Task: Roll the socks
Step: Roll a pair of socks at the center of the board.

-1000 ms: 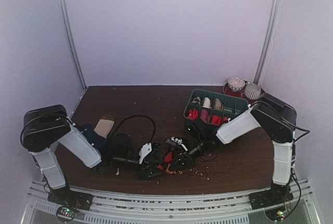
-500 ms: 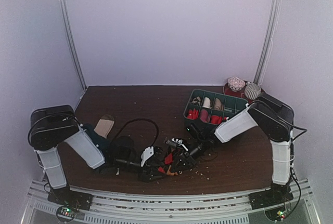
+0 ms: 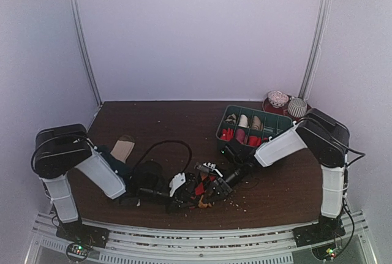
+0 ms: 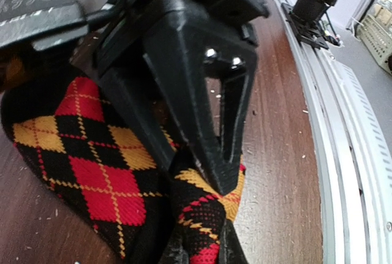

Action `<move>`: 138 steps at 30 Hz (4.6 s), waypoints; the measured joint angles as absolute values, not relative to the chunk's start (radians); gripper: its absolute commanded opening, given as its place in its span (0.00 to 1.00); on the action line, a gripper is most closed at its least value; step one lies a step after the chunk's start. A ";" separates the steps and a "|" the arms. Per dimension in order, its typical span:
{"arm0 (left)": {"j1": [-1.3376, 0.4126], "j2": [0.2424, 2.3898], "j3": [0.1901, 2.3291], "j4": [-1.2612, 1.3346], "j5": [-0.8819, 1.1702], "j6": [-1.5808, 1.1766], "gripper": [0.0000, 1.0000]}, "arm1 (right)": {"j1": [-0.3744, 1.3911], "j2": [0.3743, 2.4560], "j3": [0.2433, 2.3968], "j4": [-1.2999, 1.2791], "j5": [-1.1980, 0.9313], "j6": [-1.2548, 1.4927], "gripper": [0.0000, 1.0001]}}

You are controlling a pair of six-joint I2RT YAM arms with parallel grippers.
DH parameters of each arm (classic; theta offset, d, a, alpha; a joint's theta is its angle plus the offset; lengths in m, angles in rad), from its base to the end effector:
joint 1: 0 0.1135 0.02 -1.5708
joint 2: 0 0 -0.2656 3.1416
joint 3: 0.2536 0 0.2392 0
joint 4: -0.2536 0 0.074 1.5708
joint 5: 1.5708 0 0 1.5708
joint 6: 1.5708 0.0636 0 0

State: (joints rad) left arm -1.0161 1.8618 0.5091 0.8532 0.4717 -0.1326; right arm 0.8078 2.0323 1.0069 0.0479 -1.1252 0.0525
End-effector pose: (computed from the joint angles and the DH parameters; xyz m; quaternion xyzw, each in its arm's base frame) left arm 0.1438 -0.2869 0.0923 0.4653 0.7049 -0.4383 0.3075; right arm 0.2117 0.3045 0.1004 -0.4432 0.6944 0.5667 0.0120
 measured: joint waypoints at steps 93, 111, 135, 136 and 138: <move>-0.895 2.017 0.720 0.635 0.779 -0.463 0.00 | 1.022 1.719 0.705 0.317 -0.299 -0.309 0.46; -0.890 2.022 0.730 0.622 0.795 -0.453 0.00 | 1.030 1.711 0.723 0.318 -0.313 -0.258 0.60; -0.887 2.024 0.741 0.601 0.804 -0.437 0.00 | 1.020 1.760 0.766 0.298 -0.390 -0.243 0.15; -0.886 2.025 0.741 0.601 0.805 -0.434 0.00 | 1.015 1.757 0.766 0.289 -0.400 -0.240 0.14; -0.885 2.025 0.741 0.601 0.806 -0.431 0.00 | 1.005 1.757 0.766 0.284 -0.418 -0.238 0.12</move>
State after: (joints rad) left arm -0.8852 2.0251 0.7406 0.6014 0.8062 -0.4313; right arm 1.0054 1.7565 0.7658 0.2840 -0.4183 -0.2379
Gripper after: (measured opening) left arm 0.085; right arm 0.199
